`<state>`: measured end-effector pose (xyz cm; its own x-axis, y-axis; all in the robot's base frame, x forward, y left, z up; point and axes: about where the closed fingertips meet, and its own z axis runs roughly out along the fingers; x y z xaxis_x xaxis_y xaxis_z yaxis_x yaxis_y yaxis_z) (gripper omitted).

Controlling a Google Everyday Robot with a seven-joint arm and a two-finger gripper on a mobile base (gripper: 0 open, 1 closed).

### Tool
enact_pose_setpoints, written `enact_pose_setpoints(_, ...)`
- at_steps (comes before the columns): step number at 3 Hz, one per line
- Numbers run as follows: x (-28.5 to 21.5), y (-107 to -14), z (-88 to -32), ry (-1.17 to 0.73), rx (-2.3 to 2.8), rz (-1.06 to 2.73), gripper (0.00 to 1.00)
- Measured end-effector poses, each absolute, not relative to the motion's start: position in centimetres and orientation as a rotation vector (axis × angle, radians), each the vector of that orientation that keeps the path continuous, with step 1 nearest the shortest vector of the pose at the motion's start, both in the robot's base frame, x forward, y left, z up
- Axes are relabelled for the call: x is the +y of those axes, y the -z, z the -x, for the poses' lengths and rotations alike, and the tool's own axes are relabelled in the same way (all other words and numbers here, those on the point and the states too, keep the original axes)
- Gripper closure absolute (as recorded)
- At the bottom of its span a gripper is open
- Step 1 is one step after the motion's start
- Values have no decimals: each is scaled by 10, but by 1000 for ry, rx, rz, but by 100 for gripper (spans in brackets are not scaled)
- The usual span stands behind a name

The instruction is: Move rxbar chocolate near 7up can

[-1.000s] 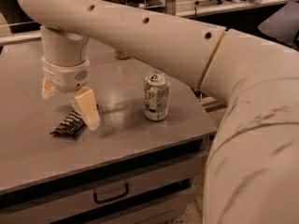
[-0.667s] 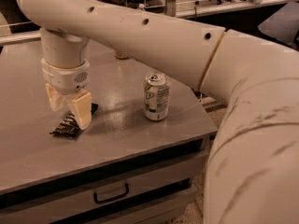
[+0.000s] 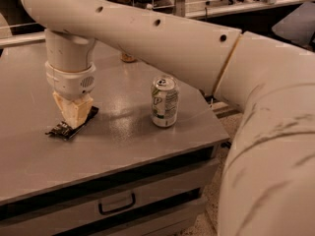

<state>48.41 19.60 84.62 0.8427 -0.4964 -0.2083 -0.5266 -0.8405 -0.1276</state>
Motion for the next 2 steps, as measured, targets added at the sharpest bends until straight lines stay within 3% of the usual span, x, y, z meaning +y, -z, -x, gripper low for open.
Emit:
enact_pose_setpoints(1, 196, -851, -483, -247, 792, 2831, 100)
enact_pose_setpoints(2, 192, -856, -484, -222, 812, 2814, 100)
